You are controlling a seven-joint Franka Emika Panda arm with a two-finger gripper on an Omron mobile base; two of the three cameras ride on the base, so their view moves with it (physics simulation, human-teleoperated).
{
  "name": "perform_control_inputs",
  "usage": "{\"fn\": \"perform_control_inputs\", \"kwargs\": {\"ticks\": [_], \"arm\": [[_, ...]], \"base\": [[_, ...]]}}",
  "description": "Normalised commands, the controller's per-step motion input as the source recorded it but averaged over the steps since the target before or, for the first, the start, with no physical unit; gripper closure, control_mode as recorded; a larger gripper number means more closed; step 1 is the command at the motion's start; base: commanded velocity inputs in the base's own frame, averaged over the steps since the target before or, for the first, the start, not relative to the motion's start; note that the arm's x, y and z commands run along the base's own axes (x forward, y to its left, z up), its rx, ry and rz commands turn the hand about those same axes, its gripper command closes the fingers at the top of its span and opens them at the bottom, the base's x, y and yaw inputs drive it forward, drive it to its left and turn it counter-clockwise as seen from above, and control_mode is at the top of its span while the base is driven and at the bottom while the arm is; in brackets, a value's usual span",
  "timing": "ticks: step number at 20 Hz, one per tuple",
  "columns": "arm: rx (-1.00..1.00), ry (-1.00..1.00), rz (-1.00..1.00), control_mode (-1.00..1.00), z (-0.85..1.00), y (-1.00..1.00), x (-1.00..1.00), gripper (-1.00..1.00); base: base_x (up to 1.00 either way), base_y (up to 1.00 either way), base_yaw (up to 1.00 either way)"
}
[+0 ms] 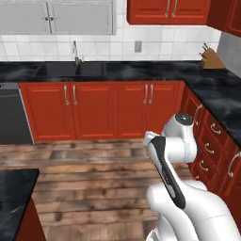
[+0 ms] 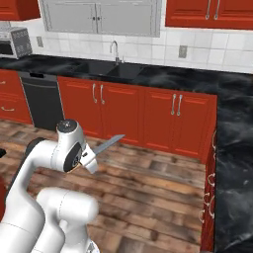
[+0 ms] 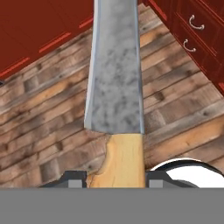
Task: Move the cutting board and knife to the sink. Then move spray from the cabinet to the counter.
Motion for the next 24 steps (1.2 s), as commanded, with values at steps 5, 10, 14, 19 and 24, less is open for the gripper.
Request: {"fn": "perform_control_inputs", "kwargs": {"ticks": [5,10,14,19,24], "arm": [[0.0,0.0,0.0,1.0,0.0,0.0,0.0,1.0],[0.0,0.0,0.0,1.0,0.0,0.0,0.0,1.0],[0.0,0.0,0.0,1.0,0.0,0.0,0.0,1.0],[0.0,0.0,0.0,1.0,0.0,0.0,0.0,1.0],[0.0,0.0,0.0,1.0,0.0,0.0,0.0,1.0]], "base": [[0.9,0.0,0.12],[0.91,0.02,0.13],[0.92,0.03,0.12],[0.92,0.19,0.01],[0.94,0.22,0.0]]}}
